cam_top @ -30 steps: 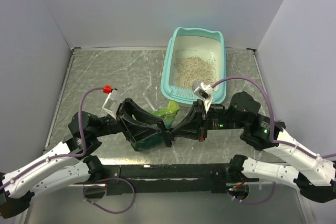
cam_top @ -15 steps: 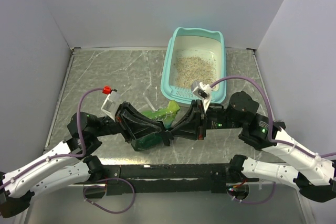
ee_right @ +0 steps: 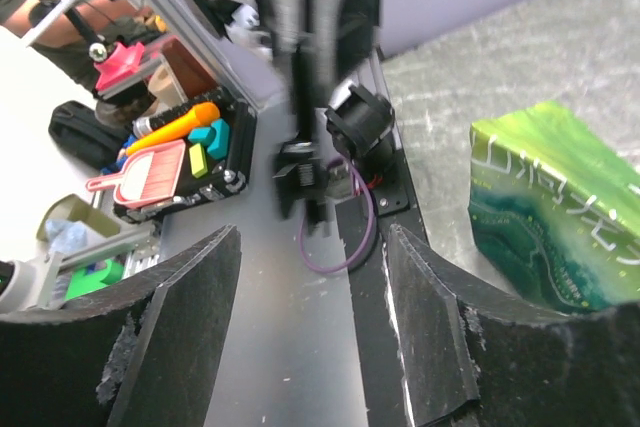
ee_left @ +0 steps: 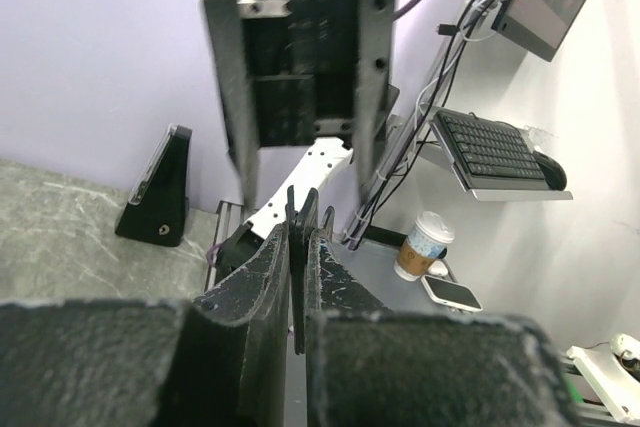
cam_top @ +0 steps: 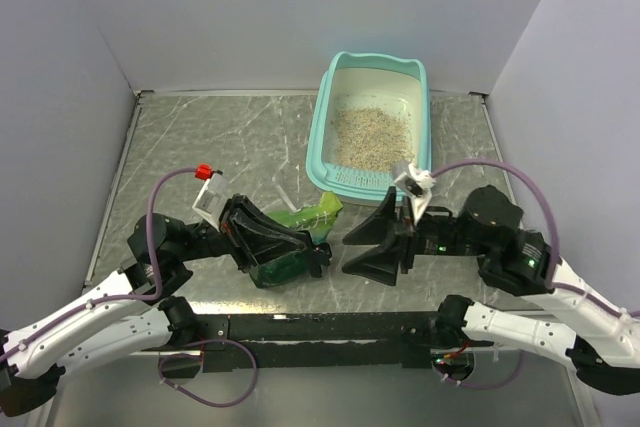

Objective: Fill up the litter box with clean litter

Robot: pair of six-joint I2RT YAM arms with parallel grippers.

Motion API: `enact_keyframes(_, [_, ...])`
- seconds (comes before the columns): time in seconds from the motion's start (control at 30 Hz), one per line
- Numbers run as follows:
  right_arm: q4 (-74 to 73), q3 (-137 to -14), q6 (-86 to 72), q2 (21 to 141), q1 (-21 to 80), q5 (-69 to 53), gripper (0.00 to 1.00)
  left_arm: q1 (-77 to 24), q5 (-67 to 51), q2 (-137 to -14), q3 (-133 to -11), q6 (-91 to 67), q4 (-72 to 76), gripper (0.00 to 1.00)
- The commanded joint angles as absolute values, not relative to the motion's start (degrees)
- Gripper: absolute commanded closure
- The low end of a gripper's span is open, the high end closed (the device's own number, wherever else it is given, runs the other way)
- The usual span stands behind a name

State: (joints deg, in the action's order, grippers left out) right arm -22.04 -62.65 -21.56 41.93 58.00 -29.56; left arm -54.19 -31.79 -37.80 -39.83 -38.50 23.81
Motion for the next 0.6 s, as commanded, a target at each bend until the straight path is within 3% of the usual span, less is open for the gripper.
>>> enact_keyframes(0.0, [-21.5,-63.5,-19.7,40.1,58.4,-28.9,0.3,-53.9,-29.7,-37.3,-41.5,-38.0,23.0,0.94])
enact_keyframes(0.57, [-16.3,-62.8,-16.8,46.3,58.4,-29.4,0.25,-54.0,-26.6,-37.6,-43.1,-38.9,19.0,0.95])
